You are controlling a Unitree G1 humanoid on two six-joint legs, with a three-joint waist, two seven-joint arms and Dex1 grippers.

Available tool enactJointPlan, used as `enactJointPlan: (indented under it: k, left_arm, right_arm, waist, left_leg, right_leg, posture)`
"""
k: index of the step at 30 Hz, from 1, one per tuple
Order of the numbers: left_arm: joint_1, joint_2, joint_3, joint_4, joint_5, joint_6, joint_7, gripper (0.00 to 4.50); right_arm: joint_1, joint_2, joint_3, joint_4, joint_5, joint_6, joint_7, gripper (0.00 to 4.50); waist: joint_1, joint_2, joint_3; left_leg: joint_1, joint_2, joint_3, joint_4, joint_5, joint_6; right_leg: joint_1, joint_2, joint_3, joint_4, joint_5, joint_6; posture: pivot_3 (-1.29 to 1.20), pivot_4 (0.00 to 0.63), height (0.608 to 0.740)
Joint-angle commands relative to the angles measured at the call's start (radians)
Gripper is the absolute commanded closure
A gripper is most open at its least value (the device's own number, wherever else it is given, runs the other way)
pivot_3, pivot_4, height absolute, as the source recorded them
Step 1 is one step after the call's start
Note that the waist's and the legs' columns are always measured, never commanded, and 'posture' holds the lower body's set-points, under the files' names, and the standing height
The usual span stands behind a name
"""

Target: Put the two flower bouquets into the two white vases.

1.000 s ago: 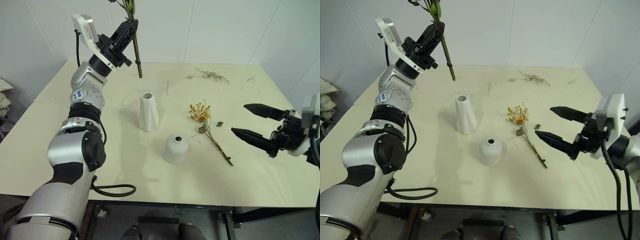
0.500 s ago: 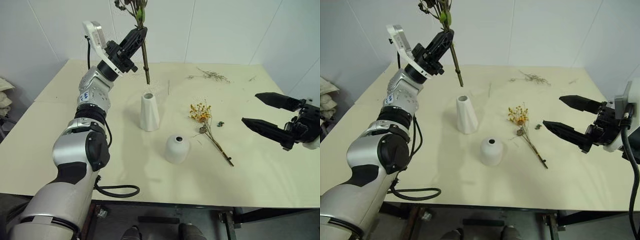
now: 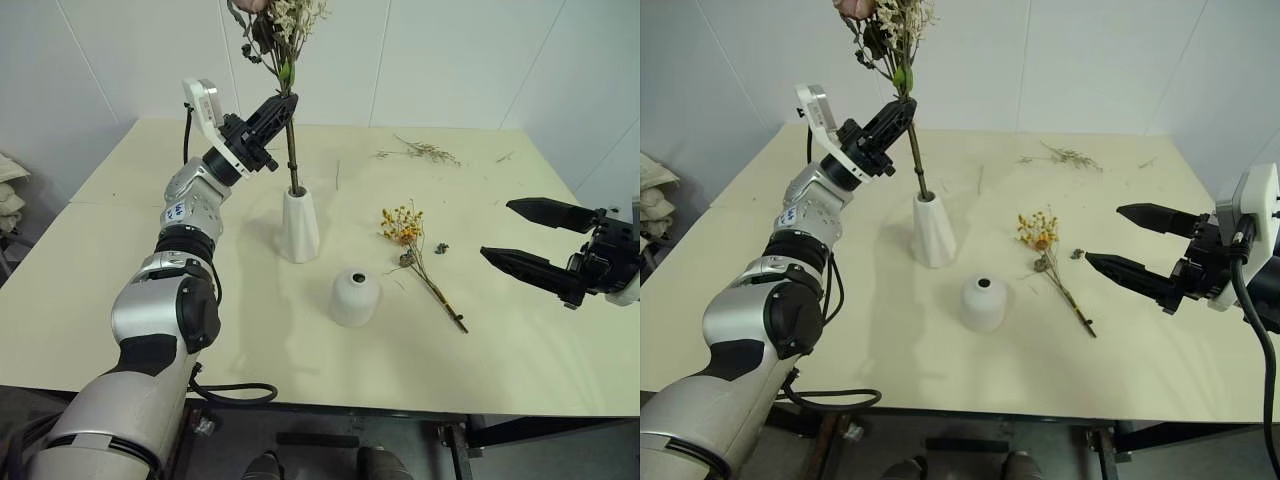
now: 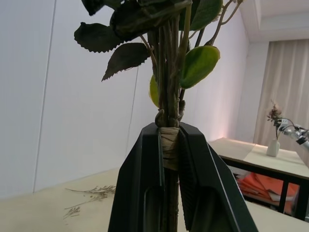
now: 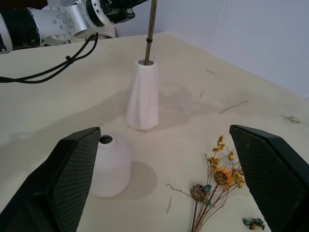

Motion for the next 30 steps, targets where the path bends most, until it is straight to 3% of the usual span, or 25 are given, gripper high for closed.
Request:
enactJointPlan:
  k: [1,30]
  left_arm:
    - [-0.011,-0.010,0.002,0.001,0.005,-0.014,0.009,4.37]
    - [0.042,-0.021,-0.002,0.031,0.051,-0.009,0.066,4.37]
  right_arm:
    - [-0.001,-0.006,-0.035,-0.029,0.000,-0.015,-0.011,0.00]
    - [0.032,0.058,-0.003,-0.081,-0.003,-0.036,-0.071,0.00]
  waist:
    - [0.000,0.000,0.000]
    - [0.000,0.000,0.000]
  left_leg:
    - [0.000,0.000,0.000,0.000,0.000,0.000]
    - [0.000,0.000,0.000,0.001,0.000,0.000]
  right_leg:
    - [0.000,0.000,0.000,0.000,0.000,0.000]
    - [0.000,0.000,0.000,0.001,0.000,0.000]
  posture:
    - [0.00,0.150,0.740]
    - [0.00,0.150,0.740]
